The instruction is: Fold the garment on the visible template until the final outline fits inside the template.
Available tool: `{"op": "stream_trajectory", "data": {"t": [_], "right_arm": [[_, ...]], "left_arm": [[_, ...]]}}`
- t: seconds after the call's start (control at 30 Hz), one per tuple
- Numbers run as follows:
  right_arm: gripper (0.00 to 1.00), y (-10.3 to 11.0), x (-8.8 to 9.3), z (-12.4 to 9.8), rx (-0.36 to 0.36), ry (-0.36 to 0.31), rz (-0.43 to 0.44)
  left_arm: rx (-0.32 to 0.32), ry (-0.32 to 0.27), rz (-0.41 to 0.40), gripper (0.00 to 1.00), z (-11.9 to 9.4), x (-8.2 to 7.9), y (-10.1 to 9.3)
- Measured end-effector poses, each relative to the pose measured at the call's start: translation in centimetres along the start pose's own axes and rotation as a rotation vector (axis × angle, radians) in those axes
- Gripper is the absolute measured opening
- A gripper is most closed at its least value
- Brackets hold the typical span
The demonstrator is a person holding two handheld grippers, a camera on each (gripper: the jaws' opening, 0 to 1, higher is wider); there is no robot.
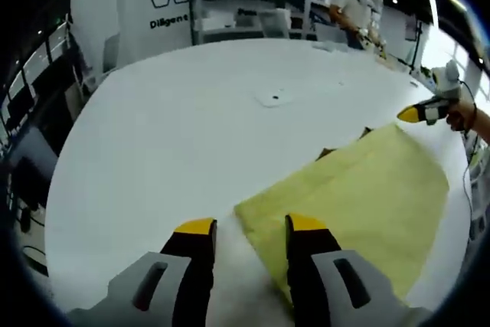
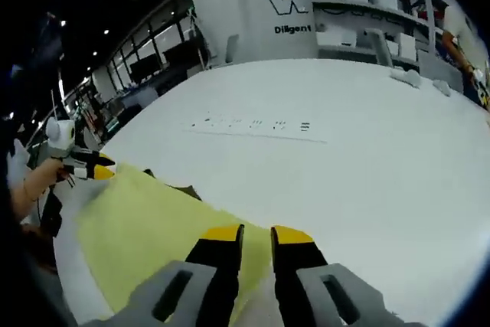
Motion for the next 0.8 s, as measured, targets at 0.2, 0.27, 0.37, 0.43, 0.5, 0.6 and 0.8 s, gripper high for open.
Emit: {"op": "stream_trajectory", "data": {"t": [0.2, 0.27, 0.37, 0.43, 0.5, 0.6, 0.8], "right_arm": [[0.41, 0.9, 0.3, -1.2, -0.025, -0.001, 0.048], [0.48, 1.4, 0.6, -1.8, -0.039, 0.0, 0.055], [0.57, 2.1, 1.0, -2.6, -0.058, 0.001, 0.064], [0.6, 2.8, 1.6, -3.3, -0.076, 0.004, 0.066], [0.65, 3.6, 2.2, -3.9, -0.092, 0.014, 0.06], [0.7, 4.6, 3.0, -4.7, -0.116, 0.03, 0.041], [0.75, 5.7, 3.8, -5.8, -0.135, 0.048, 0.024]], "left_arm": [[0.012, -0.044, -0.016, 0.55, -1.5, -0.8, -0.5], [0.013, -0.057, -0.028, 0.63, -2.0, -0.9, -0.6], [0.026, -0.082, -0.044, 0.74, -2.8, -0.9, -1.2], [0.036, -0.083, -0.045, 0.79, -3.4, -0.7, -1.7], [0.042, -0.085, -0.057, 0.84, -4.1, -0.2, -2.1], [0.045, -0.085, -0.047, 0.86, -4.8, 0.3, -2.6], [0.057, -0.071, -0.008, 0.9, -6.5, 1.6, -3.7]]}}
Point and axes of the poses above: the point that each gripper's makers call its tool centre point, and the gripper's own axes: z roughly forward along the fingers, y roughly to its left, x roughly out of its underside, the point moved 7 cm from there along -z, roughly backward along the fingers, and after that the axes turned 9 degrees about z, right-handed, at the moved point
